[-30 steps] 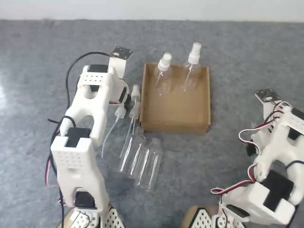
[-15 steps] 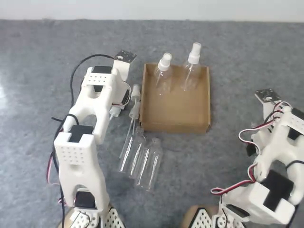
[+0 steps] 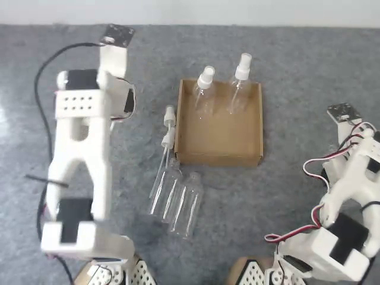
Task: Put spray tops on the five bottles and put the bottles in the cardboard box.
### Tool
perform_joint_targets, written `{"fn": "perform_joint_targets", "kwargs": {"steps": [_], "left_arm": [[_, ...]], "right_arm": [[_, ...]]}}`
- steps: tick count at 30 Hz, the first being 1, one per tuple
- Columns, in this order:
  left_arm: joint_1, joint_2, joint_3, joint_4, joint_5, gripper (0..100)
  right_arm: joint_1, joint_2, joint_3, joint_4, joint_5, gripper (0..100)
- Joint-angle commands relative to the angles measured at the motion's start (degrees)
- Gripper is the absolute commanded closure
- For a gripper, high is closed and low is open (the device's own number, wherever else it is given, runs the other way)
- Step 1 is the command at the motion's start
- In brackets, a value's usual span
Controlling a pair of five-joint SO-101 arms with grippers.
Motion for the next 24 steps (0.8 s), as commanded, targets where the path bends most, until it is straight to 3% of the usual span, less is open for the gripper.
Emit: {"fn": "perform_joint_targets", "kwargs": {"steps": [1, 8, 13, 19, 24], "left_arm": [[0.3, -10.5, 5.6, -0.5, 1.5, 99], [0.3, -21.7, 24.7, -10.5, 1.8, 99], [0.3, -27.3, 34.2, -16.4, 4.0, 99], [0.2, -29.7, 38.9, -20.0, 4.0, 99], [0.0, -29.7, 39.1, -20.2, 4.0, 99]], "right_arm": [[0.8, -0.4, -3.3, -0.5, 1.3, 64.5], [-0.7, 2.2, -5.5, -0.5, 1.0, 65.7], [-2.9, 6.1, -15.3, 2.0, -3.8, 65.6], [-9.5, 15.3, -25.8, 11.8, -3.4, 65.8], [-10.2, 22.7, -27.7, 12.5, -3.4, 65.9]]}}
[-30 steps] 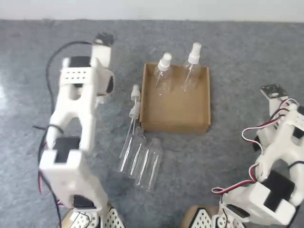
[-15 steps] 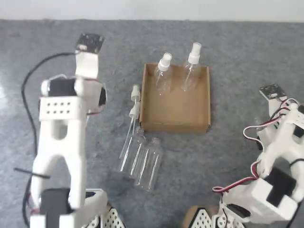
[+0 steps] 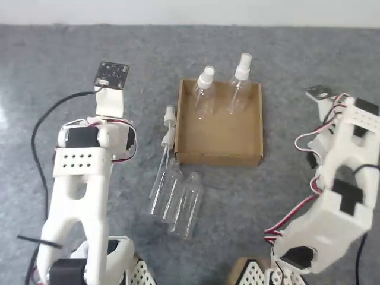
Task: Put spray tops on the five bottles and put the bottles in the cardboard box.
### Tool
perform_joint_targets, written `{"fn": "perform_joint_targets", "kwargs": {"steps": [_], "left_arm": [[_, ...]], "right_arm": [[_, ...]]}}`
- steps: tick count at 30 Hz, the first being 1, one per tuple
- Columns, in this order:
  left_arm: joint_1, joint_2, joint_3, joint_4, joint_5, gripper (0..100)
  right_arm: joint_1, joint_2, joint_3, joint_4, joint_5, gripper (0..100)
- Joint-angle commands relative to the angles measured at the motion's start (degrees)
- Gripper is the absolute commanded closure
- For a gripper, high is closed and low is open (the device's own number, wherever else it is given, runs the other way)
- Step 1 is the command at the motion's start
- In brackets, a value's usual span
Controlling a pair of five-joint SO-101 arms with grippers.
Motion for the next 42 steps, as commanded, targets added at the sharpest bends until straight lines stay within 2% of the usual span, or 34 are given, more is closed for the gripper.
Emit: {"fn": "perform_joint_targets", "kwargs": {"steps": [1, 4, 12, 16, 21, 25, 30, 35, 42], "left_arm": [[0.2, -2.5, -0.3, -1.4, 0.7, 99], [0.3, -2.5, -0.3, -1.4, 0.7, 99], [0.3, -2.5, -0.2, -1.3, 0.8, 99], [0.3, -2.6, -0.2, -1.3, 1.0, 99], [-0.3, -5.2, -2.6, -1.0, 3.3, 99], [0.1, -13.1, -5.5, 1.1, 4.0, 99], [0.2, -22.2, -14.9, 6.2, 4.7, 99], [0.4, -24.9, -27.1, 8.7, 13.6, 99], [0.4, -26.0, -31.9, 7.0, 25.5, 99]], "right_arm": [[-0.2, 2.3, -3.7, 0.9, -0.6, 66.0], [0.0, 3.5, -3.7, 0.9, -0.9, 70.1], [0.9, -0.4, -3.8, -0.8, -4.0, 99.8], [0.9, -9.1, -3.3, -0.4, -4.6, 99.4], [-3.9, -24.2, -2.3, 0.6, -13.1, 99.3], [-15.1, -38.3, 4.5, -0.2, -18.0, 99.3], [-34.5, -56.5, 14.7, -3.9, -25.1, 99.3], [-56.0, -65.4, 25.9, -14.8, -31.0, 99.3], [-68.6, -63.8, 38.3, -31.3, -33.5, 99.3]]}}
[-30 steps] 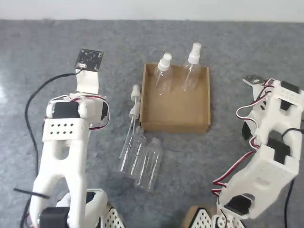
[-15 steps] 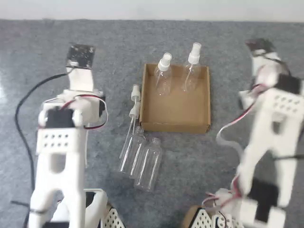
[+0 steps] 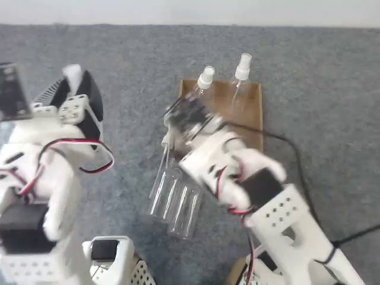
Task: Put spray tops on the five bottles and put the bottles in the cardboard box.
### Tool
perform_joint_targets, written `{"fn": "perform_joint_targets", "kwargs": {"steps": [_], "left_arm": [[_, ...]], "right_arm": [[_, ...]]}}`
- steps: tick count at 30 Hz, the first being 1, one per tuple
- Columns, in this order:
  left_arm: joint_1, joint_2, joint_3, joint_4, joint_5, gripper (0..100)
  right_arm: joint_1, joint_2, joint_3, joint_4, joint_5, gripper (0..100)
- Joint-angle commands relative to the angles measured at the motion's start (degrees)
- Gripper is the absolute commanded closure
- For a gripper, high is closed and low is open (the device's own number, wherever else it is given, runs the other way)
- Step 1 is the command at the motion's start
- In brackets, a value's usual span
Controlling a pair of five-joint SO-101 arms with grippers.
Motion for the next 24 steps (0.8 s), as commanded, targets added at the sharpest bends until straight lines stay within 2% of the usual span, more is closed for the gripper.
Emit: {"fn": "perform_joint_targets", "kwargs": {"steps": [1, 5, 10, 19, 24], "left_arm": [[0.4, -1.5, -2.5, -2.1, 5.9, 99], [0.6, -3.1, -0.7, -4.7, 8.6, 99], [4.4, -3.8, 0.7, -8.4, 9.5, 99], [4.9, 3.1, 8.4, -20.4, 9.6, 99], [5.0, 5.7, 9.3, -21.8, 9.7, 99]], "right_arm": [[-4.9, -1.0, 3.3, -7.2, -1.1, 99.3], [-6.5, -1.4, 5.7, -9.4, -0.9, 99.2], [-6.5, -1.5, 7.3, -9.8, -0.9, 99.1], [-6.6, -1.5, 9.0, -13.1, -4.7, 99.2], [-6.6, -1.5, 9.0, -13.1, -4.7, 99.2]]}}
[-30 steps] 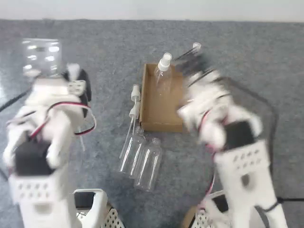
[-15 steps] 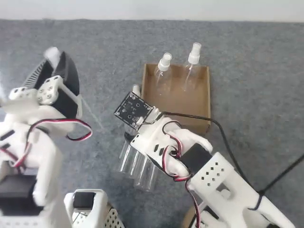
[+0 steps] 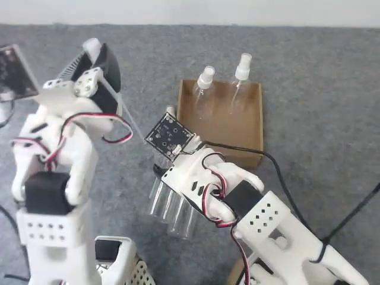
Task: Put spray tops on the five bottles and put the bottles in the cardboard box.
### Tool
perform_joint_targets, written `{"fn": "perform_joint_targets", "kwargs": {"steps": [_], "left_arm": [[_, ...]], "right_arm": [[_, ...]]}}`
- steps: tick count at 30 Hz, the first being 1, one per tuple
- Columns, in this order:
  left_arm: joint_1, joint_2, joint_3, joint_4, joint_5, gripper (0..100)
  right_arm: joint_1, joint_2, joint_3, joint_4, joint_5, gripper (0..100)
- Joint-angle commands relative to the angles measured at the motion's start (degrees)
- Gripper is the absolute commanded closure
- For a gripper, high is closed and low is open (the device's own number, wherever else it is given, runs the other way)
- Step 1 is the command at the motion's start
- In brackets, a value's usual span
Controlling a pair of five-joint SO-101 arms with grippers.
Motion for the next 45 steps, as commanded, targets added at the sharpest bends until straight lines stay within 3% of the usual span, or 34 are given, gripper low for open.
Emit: {"fn": "perform_joint_targets", "kwargs": {"steps": [1, 11, 45], "left_arm": [[0.2, 1.2, -0.2, -2.3, 1.0, 99], [6.2, 1.2, 6.4, -3.3, 1.0, 99], [5.9, 0.6, 2.3, -4.5, 0.6, 99]], "right_arm": [[-0.3, -1.4, -0.6, -1.3, -0.8, 99.2], [-0.2, -1.4, -0.6, -1.3, -1.3, 99.2], [-1.2, -1.4, 1.1, -1.8, -0.9, 99.1]]}}
